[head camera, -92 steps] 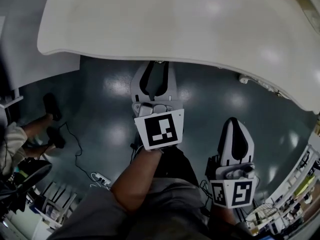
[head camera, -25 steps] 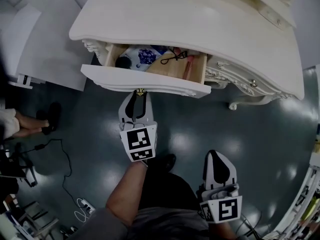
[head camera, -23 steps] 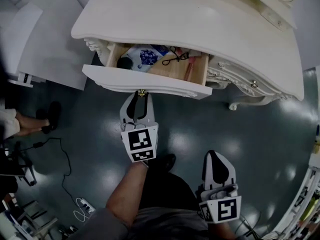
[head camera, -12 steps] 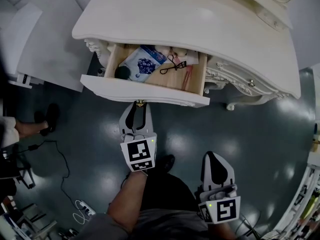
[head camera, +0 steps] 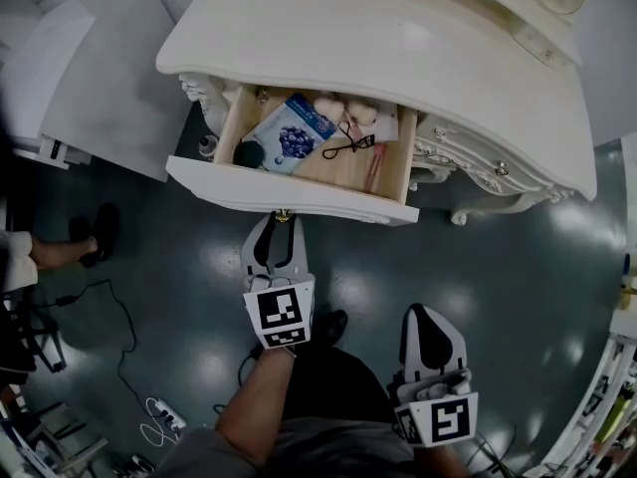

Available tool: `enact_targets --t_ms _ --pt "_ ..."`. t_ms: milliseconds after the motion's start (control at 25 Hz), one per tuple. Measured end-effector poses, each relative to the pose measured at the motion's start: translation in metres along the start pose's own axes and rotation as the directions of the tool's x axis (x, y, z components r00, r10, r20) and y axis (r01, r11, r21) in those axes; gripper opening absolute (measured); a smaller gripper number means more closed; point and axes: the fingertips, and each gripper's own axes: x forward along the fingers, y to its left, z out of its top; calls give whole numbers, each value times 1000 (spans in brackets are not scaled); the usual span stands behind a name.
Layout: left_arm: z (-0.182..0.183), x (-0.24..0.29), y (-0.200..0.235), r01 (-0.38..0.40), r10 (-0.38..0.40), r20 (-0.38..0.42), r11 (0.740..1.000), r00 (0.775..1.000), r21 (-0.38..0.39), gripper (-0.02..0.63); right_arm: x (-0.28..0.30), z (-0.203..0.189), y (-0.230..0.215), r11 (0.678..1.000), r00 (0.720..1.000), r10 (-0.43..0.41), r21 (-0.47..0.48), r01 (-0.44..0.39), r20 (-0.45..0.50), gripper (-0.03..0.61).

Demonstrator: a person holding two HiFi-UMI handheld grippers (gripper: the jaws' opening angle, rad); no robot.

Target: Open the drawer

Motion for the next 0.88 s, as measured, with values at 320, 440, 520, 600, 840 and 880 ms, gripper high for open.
enact_targets --t_ms 320,440,520,600,840,880 --pt "1 -3 -2 8 -8 -12 1000 1000 -7 135 6 9 0 1000 1000 6 -2 -6 3 14" --pt "1 -3 -2 8 -8 -14 1000 1000 -12 135 5 10 1 1000 1000 5 -8 -5 4 14" --pt "1 -3 -1 4 -5 -15 1000 1000 -14 135 3 10 1 1000 1000 4 -11 -4 1 14" --pt "1 -4 -1 3 -4 -12 1000 1000 -23 137 2 11 2 1000 1000 5 -8 -5 4 14" --pt "9 -15 -9 41 -42 -4 998 999 -46 207 1 16 4 1000 1000 13 -12 -13 16 14" --pt "13 -20 -10 47 -47 -2 998 999 -44 204 1 19 5 1000 1000 16 -12 -16 20 14"
